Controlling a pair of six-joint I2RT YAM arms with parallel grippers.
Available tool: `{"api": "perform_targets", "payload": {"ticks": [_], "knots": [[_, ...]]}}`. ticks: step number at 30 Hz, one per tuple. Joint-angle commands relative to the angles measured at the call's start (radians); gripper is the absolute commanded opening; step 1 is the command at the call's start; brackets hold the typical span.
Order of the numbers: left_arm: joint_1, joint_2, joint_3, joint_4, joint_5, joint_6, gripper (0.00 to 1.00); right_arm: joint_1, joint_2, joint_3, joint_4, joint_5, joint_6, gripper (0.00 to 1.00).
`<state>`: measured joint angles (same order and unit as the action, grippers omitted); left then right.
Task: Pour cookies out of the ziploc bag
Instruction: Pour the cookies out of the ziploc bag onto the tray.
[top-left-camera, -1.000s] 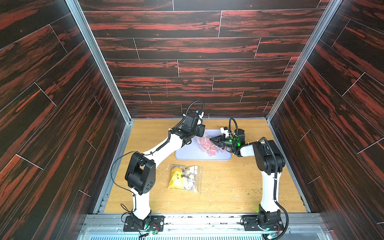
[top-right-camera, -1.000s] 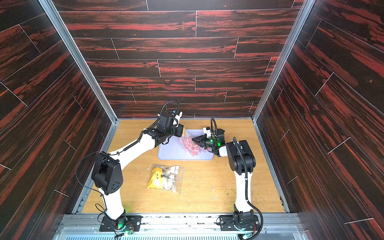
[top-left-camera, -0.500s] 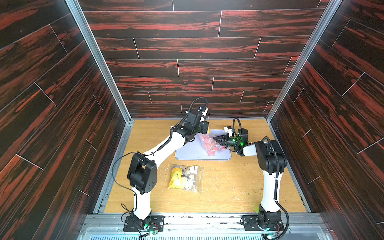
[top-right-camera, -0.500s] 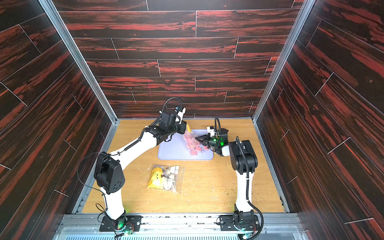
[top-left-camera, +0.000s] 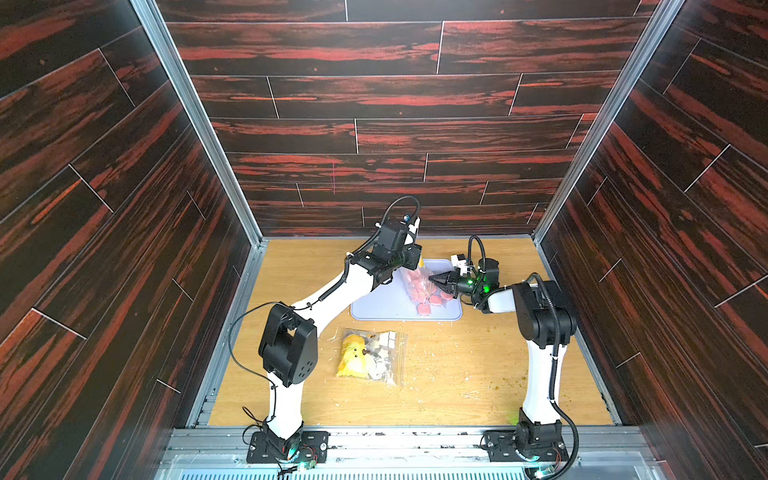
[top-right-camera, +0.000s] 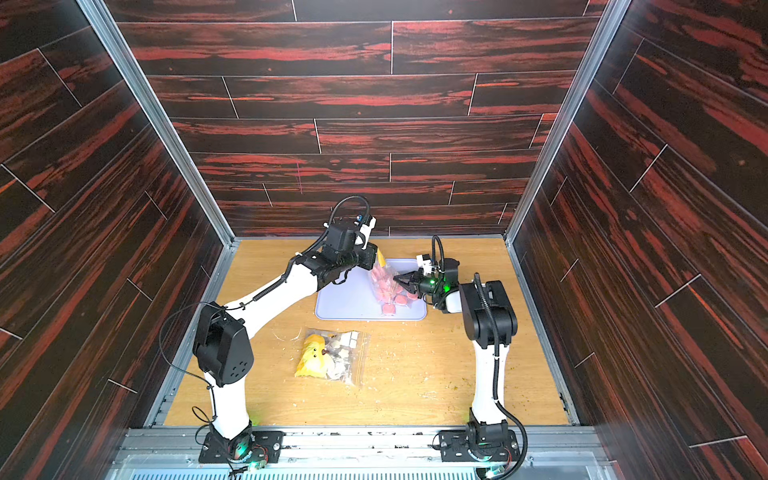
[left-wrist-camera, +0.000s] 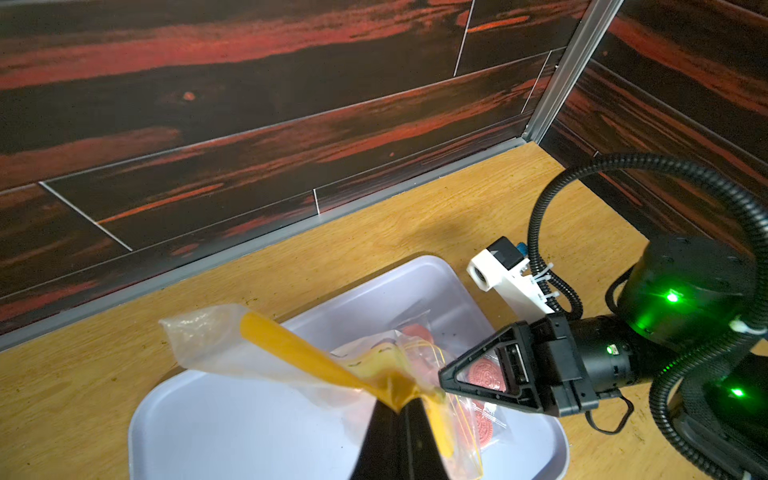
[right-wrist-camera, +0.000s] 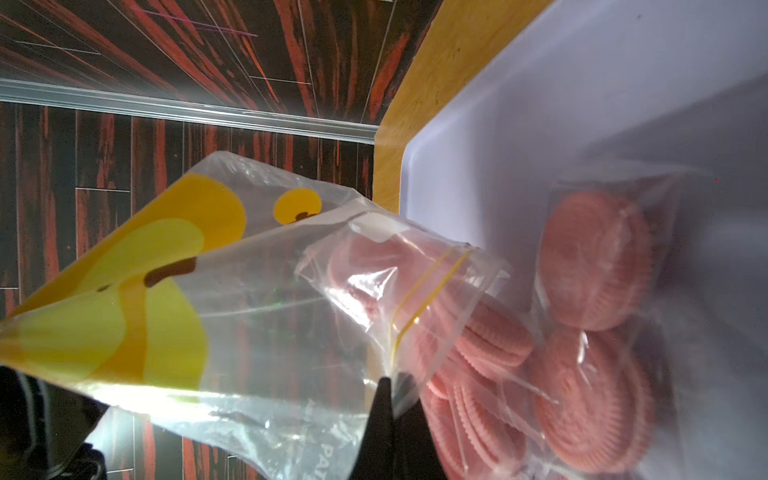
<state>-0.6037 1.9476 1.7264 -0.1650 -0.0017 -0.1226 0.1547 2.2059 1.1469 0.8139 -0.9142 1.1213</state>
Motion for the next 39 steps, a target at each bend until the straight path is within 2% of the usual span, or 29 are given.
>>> {"api": "perform_targets", "payload": {"ticks": [1,39], "knots": [[-0.005,-0.001,0.047,0.020,-0.003,0.006,0.00,-0.010,-0.063,-0.011,-0.036,0.000,-0.028,0.04],[-0.042,-0.042,0.033,0.097,-0.067,0.042,0.00,-0.033,-0.134,-0.021,-0.041,-0.032,-0.026,0.03]]}}
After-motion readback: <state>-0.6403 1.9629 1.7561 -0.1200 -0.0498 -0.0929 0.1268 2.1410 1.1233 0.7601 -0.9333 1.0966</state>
